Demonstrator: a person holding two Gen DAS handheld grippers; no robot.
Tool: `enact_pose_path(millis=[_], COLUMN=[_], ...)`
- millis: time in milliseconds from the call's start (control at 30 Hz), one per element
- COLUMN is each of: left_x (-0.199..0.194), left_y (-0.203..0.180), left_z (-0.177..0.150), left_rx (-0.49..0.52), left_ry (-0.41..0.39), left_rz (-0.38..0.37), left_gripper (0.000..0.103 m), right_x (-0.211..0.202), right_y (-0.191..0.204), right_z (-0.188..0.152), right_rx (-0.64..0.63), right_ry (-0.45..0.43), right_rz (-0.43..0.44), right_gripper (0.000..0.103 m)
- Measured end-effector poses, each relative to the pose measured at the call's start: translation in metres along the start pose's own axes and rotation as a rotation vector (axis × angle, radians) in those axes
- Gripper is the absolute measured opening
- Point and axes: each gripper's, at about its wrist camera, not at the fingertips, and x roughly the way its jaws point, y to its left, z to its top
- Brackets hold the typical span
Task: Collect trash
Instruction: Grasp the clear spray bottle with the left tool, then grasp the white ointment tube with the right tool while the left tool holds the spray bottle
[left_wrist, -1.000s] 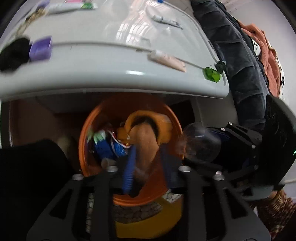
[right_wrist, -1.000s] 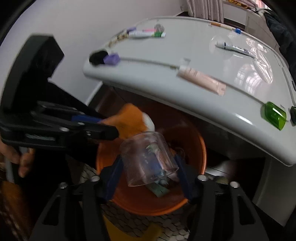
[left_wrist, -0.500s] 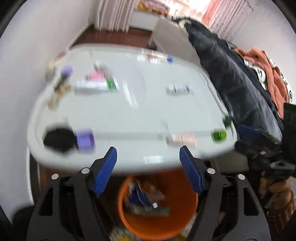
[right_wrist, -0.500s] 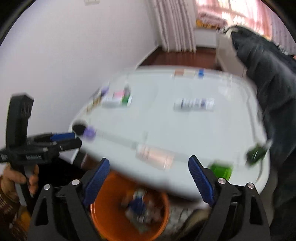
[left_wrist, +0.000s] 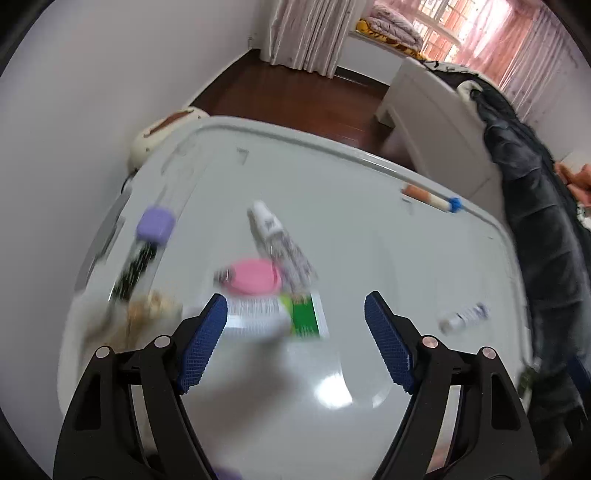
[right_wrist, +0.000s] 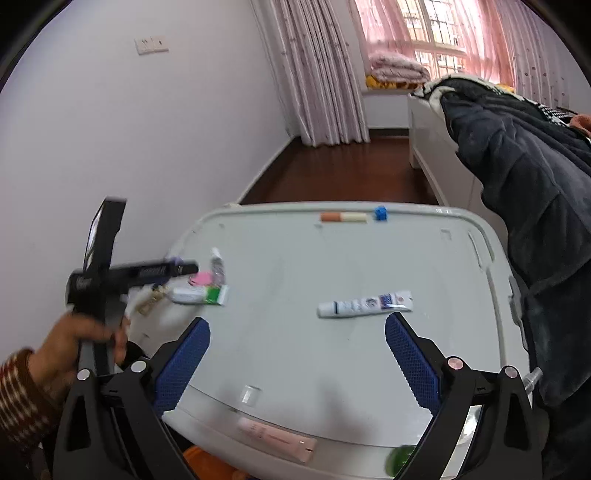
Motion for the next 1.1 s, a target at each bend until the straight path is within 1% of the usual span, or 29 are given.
enact_pose_path(millis=[67,167,233,300,333,367,400,433,467,533,567,700,800,833,900,1000,1100], left_x=[0.018,0.043,0.056,0.061,0.064,0.067,0.067,0.066,0.065,0.061,0.058,0.041,0.018,0.015,-0.004,-0.028,-0.042], left_y=[-0.007,-0.012,-0.013,-0.013,-0.013,-0.013,-0.013,-0.013,-0.015,-0.017,-0.019,-0.033,-0.049,-0.057,-0.071,-0.085,-0.093], left_z=[0.010,0.017,0.019,0.018,0.017,0.015,0.012,0.010,0.007,0.003,0.000,-0.011,-0.020,-0.020,-0.034,-0.057,-0.075], left_rx=[0.030,0.044,0.040,0.036,0.042,0.052,0.059,0.072,0.090,0.088,0.089,0.118,0.173,0.190,0.224,0.262,0.294], left_ry=[0.005,0.032,0.053,0.057,0.056,0.056,0.050,0.041,0.038,0.044,0.037,0.017,-0.014,-0.023,-0.045,-0.054,-0.060], left_rz=[0.045,0.100,0.141,0.146,0.140,0.101,0.097,0.093,0.063,-0.005,-0.027,-0.084,-0.130,-0.139,-0.185,-0.258,-0.309], left_gripper=[0.075,0.075,0.073,0.066,0.052,0.033,0.028,0.024,0.024,0.024,0.024,0.024,0.024,0.024,0.024,0.024,0.024], right_x=[-0.001,-0.003,-0.006,-0.010,-0.011,-0.013,-0.014,-0.014,-0.014,-0.014,-0.014,-0.012,-0.006,-0.002,0.004,0.031,0.057], right_y=[-0.007,-0.013,-0.013,-0.012,-0.011,-0.009,-0.009,-0.009,-0.008,-0.009,-0.010,-0.016,-0.027,-0.032,-0.039,-0.051,-0.050], right_z=[0.001,0.002,0.002,0.001,0.001,0.000,-0.001,0.000,0.000,-0.001,-0.001,-0.002,-0.002,-0.002,-0.004,-0.008,-0.011], right_rx=[0.011,0.020,0.021,0.014,0.006,0.000,-0.003,-0.005,-0.007,-0.003,-0.001,0.010,0.012,0.012,0.014,0.013,-0.041], right_ry=[-0.007,-0.013,-0.018,-0.027,-0.029,-0.031,-0.034,-0.035,-0.035,-0.036,-0.036,-0.036,-0.027,-0.014,0.005,0.092,0.168], right_rz=[0.003,-0.005,0.004,0.005,0.003,0.001,-0.001,-0.001,-0.002,-0.008,-0.011,-0.040,-0.088,-0.116,-0.157,-0.203,-0.238], right_gripper=[0.094,0.094,0.094,0.094,0.094,0.094,0.095,0.095,0.095,0.095,0.095,0.095,0.095,0.095,0.095,0.096,0.096])
